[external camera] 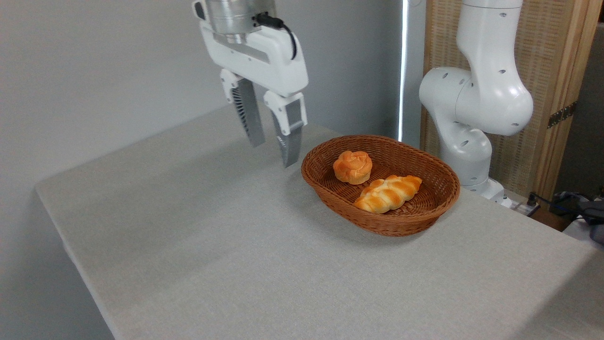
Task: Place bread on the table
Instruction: 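Move the open gripper over the basket toward the round orange bun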
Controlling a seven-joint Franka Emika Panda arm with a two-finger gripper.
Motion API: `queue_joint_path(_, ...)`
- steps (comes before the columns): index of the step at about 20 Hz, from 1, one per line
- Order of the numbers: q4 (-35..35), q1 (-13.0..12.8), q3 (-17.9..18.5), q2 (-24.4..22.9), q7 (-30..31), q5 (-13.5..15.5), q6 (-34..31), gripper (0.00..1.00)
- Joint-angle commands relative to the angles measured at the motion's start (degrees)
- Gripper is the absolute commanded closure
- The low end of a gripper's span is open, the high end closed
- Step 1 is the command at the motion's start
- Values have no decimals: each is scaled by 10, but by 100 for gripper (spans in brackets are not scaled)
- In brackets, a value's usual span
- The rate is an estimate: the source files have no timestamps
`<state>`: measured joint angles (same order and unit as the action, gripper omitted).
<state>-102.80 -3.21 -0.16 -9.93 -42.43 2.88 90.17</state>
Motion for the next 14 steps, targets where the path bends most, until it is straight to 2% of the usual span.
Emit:
queue_joint_path(1,-71,-7,2,-55,-3,-5,16,0)
queue_joint_path(7,-177,-11,2,-135,-33,-6,59,0)
queue_joint_path(11,-260,-26,2,-191,-68,-6,64,0)
queue_joint_path(14,-288,-31,0,-207,-69,-4,61,0)
